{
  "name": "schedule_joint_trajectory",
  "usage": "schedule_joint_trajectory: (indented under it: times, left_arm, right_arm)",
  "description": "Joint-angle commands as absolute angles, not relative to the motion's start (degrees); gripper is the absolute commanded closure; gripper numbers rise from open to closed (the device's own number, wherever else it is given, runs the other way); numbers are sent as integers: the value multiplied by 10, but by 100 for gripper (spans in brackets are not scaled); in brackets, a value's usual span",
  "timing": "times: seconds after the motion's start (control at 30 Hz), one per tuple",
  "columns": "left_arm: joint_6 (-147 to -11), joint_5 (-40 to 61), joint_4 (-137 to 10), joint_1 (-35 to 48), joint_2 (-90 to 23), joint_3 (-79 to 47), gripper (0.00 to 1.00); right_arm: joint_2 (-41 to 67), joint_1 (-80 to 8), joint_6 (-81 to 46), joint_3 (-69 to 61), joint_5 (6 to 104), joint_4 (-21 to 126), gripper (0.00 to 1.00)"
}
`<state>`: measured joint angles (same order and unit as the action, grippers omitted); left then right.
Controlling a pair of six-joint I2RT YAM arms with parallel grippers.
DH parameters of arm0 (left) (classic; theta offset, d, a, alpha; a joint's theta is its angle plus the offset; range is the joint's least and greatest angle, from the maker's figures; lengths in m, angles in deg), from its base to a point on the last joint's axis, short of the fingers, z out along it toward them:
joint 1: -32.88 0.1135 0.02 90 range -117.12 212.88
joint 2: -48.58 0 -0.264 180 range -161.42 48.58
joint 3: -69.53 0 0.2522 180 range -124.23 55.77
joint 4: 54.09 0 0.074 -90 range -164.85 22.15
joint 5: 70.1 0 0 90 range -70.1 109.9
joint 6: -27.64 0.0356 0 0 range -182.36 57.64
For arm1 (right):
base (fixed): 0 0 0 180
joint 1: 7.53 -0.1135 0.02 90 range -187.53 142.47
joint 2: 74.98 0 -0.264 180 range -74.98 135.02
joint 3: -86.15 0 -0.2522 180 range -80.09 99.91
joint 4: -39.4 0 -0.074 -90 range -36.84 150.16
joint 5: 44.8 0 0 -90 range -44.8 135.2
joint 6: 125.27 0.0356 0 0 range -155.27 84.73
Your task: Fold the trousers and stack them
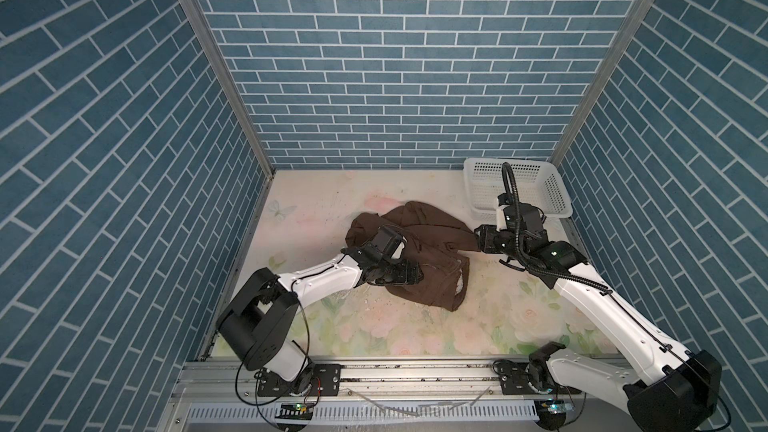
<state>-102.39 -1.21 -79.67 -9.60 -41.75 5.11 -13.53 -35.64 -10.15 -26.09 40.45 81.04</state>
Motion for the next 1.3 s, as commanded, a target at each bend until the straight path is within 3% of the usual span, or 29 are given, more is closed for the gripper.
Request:
schedule_joint_trajectory:
  times: [0.0,0.03,0.07,0.1,0.17,0.23,0.43,0.63,0.8,1.27]
  left_arm:
    - [-1066,-17,-746,-113,-441,59,12]
    - [-1074,-13,-737,-116,-448,62,17]
    - [-1078,-10,-732,-117,-455,60,33]
    - [-1081,-8,-736,-117,-461,55,55]
    - [-1075,4,-768,-117,-466,28,83]
    - [-1050,20,-830,-117,-458,-14,100]
    - [-907,115,-1148,-101,-387,-271,100]
    - [-835,229,-1370,-82,-357,-556,100]
    - [-815,212,-1351,-57,-314,-613,100]
    - [-806,116,-1223,75,-298,-685,100]
  right_arm:
    - [-156,-346,-91,-287,403,819,42]
    - [-156,-344,-90,-288,410,819,42]
    - [-155,-344,-90,-288,419,819,42]
    - [-153,-343,-91,-288,423,819,42]
    - [-149,-341,-94,-289,428,820,42]
    - [-146,-339,-99,-284,428,827,42]
    - [-147,-334,-110,-283,437,814,41]
    - [-78,-334,-72,-266,580,701,41]
    - [2,-366,-46,-230,617,629,38]
    - [254,-661,46,-130,682,435,38]
